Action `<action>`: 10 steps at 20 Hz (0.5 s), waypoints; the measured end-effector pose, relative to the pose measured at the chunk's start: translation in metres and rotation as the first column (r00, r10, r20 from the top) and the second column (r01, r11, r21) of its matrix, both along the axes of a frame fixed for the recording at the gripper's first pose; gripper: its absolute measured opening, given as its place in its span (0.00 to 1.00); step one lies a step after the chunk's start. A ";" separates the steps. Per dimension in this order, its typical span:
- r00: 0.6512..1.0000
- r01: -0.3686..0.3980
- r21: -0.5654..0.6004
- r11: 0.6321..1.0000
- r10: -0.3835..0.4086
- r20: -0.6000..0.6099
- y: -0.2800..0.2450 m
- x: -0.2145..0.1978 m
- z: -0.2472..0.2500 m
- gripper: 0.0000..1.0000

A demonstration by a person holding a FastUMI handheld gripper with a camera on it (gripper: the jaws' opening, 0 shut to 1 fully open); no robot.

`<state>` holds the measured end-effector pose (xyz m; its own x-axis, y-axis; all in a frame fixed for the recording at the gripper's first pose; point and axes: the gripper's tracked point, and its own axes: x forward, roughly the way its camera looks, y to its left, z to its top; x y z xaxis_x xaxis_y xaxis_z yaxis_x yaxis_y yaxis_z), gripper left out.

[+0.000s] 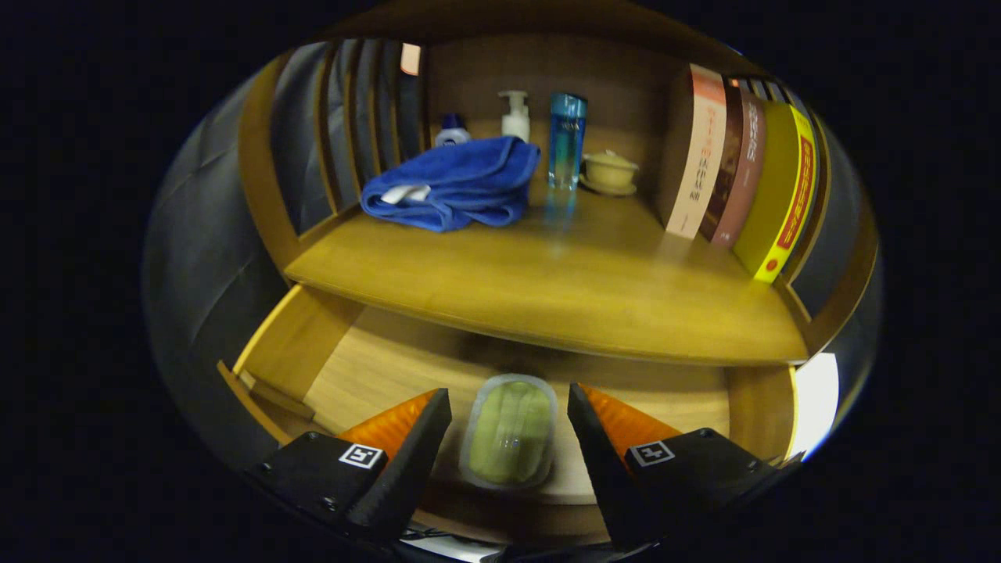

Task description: Pull open the drawer, take out the items inside it, and place them on the countertop above the cabinet.

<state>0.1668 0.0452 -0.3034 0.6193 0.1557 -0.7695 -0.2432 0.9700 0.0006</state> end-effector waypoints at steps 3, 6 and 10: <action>0.999 0.026 -0.016 1.000 -0.027 -0.042 -0.007 -0.001 -0.019 0.99; 0.998 0.015 -0.040 0.999 -0.017 -0.062 -0.008 0.000 -0.028 0.98; 0.996 0.014 -0.053 0.998 -0.019 -0.087 -0.007 0.000 -0.040 0.79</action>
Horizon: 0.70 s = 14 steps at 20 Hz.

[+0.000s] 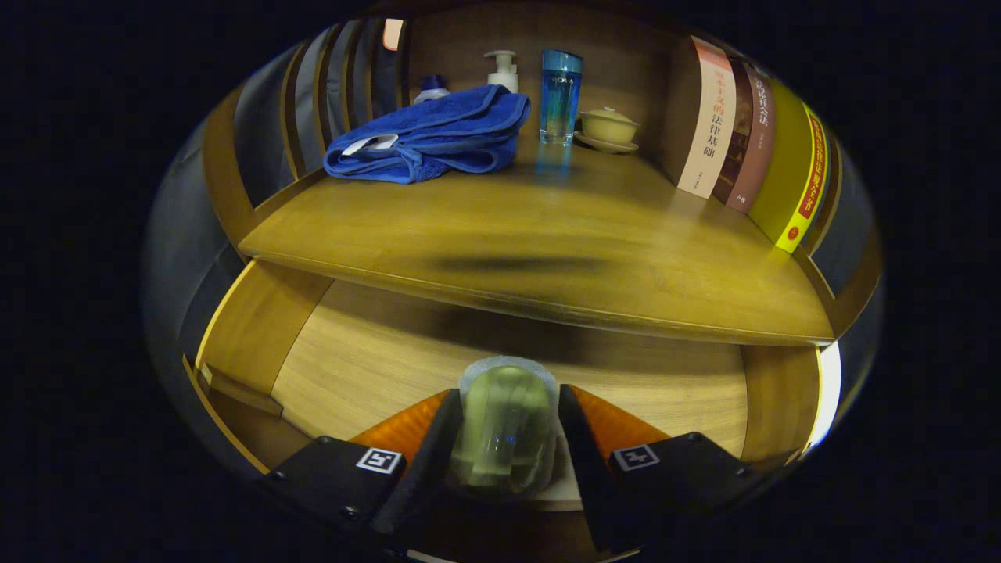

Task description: Pull open the drawer, take out the items inside it, and place them on the countertop above the cabinet.

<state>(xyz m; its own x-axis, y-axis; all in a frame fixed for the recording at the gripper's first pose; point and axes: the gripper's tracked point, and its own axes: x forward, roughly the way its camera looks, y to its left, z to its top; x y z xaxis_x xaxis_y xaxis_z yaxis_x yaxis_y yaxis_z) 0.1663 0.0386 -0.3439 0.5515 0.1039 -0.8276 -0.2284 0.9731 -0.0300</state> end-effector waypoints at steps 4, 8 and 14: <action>1.000 0.010 0.018 1.000 -0.010 0.007 0.001 0.006 -0.002 0.49; 0.999 0.028 0.014 1.000 -0.028 0.043 -0.004 0.008 0.004 0.27; 0.991 0.031 0.039 0.999 -0.036 0.126 -0.004 0.008 0.039 0.25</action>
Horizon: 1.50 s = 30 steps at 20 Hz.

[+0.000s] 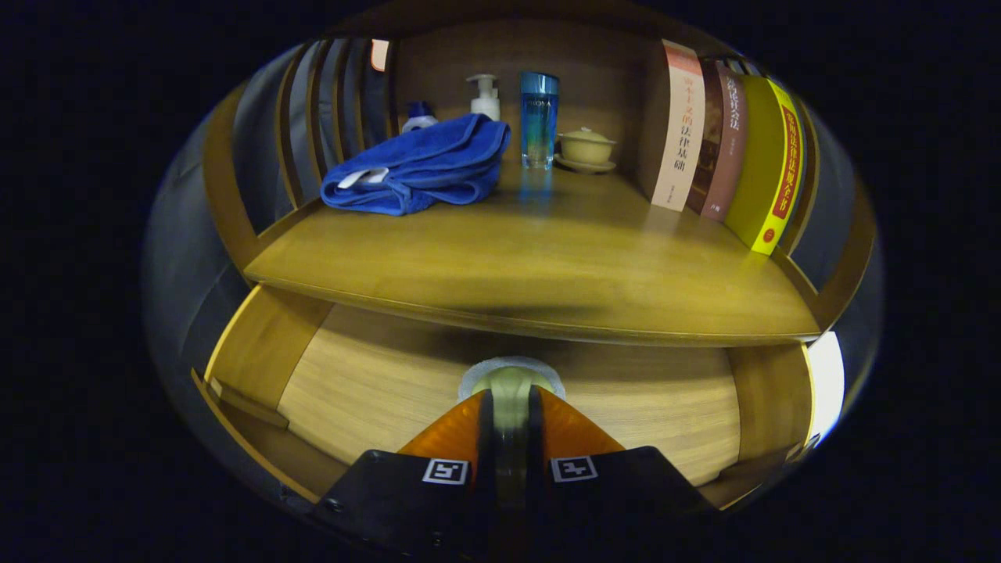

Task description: Pull open the drawer, take out the items inside it, and place them on the countertop above the cabinet.

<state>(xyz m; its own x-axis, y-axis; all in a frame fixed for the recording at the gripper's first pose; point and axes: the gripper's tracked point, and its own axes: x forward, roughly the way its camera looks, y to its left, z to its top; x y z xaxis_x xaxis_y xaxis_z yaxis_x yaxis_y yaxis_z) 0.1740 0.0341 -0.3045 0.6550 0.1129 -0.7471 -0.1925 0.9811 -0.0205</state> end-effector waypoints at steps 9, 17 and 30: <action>0.970 -0.056 0.038 0.998 0.045 0.240 0.020 -0.008 0.094 0.25; 0.943 -0.038 0.065 0.997 0.014 0.333 0.027 0.046 0.153 0.25; 0.951 0.106 -0.026 0.994 -0.094 0.296 0.001 0.156 0.103 0.25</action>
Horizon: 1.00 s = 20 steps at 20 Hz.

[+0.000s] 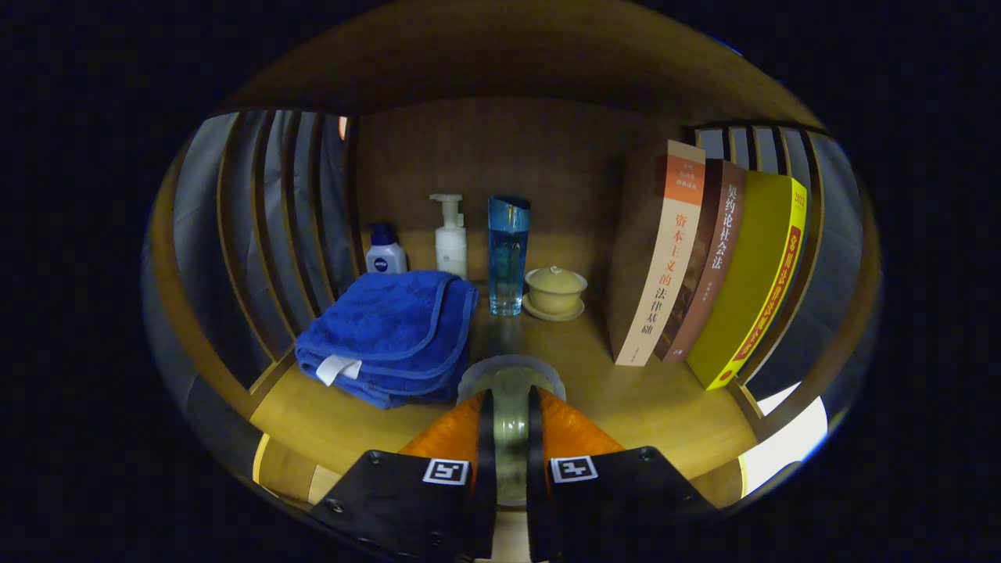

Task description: Pull open the drawer, take out the items inside it, and place them on the countertop above the cabinet.

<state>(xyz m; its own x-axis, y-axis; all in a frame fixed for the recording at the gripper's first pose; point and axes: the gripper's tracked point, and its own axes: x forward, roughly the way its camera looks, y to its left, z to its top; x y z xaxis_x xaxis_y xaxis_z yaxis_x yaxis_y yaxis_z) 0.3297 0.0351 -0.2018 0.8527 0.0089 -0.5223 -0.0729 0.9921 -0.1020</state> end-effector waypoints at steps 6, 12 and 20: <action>1.000 0.000 0.011 1.000 0.000 0.019 0.006 0.011 -0.008 0.27; 0.996 0.085 0.065 0.994 -0.084 -0.008 -0.006 0.010 -0.029 0.34; 0.997 0.059 0.083 0.995 -0.062 0.037 -0.003 0.007 -0.018 0.80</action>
<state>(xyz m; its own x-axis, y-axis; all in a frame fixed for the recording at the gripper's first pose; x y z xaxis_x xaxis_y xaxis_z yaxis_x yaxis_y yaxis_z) 0.3363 0.0325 -0.2196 0.8727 -0.0020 -0.4882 -0.0101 0.9997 -0.0223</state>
